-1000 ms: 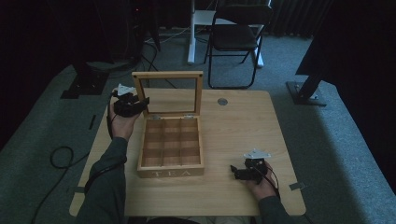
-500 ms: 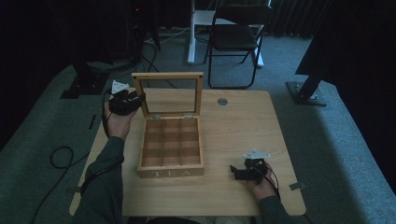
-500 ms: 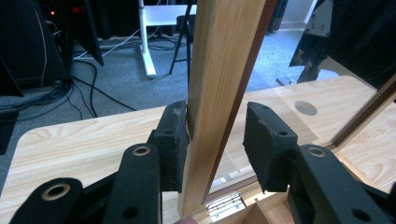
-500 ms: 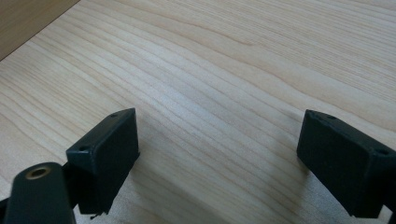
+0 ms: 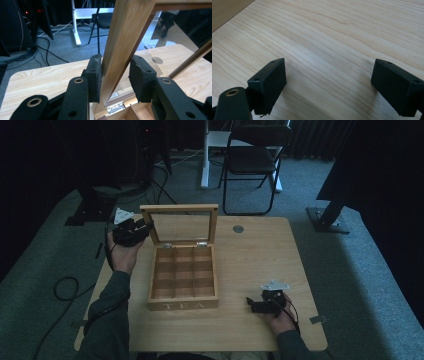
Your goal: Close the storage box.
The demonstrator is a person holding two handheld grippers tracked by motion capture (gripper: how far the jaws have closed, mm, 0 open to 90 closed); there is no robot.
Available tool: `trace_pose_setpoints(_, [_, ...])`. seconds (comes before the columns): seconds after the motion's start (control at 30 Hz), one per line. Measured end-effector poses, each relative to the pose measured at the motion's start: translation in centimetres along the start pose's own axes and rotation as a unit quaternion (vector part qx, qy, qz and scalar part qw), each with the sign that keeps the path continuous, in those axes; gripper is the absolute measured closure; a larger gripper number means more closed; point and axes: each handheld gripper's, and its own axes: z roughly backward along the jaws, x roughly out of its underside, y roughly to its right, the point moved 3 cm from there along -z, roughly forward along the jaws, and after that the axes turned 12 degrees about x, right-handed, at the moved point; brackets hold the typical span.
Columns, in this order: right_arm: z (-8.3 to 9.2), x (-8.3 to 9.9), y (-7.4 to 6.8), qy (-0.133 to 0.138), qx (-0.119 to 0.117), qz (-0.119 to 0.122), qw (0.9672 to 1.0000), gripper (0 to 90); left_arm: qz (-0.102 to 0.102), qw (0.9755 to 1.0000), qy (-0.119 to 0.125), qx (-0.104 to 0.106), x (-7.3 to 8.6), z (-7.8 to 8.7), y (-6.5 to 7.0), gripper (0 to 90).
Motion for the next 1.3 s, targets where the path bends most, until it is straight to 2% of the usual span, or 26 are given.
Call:
trace_pose_setpoints(0.1, [0.0,0.0,0.0,0.000,0.000,0.000,1.0000,12.3,-0.009,1.0000,0.001,0.000,-0.1,0.4,0.3,62.8])
trace_pose_setpoints(0.27, [0.0,0.0,0.0,0.000,0.000,0.000,1.0000,12.3,-0.009,0.9999,0.004,0.000,-0.2,0.9,0.6,62.8])
trace_pose_setpoints(0.4, [0.0,0.0,0.0,0.000,0.000,0.000,1.0000,12.3,-0.001,0.9999,0.011,0.002,-0.4,1.3,0.8,62.7])
trace_pose_setpoints(0.83, [0.0,0.0,0.0,0.001,0.001,0.001,1.0000,12.3,0.005,0.9999,0.015,0.002,-0.3,2.4,1.7,62.7])
trace_pose_setpoints(1.0, [0.0,0.0,0.0,0.001,0.001,0.000,1.0000,12.3,0.024,0.9995,0.019,0.012,-0.1,2.7,1.8,62.3])
trace_pose_setpoints(1.3, [0.0,0.0,0.0,0.001,0.001,0.000,1.0000,12.3,0.023,0.9996,0.017,0.007,0.4,3.3,2.3,62.3])
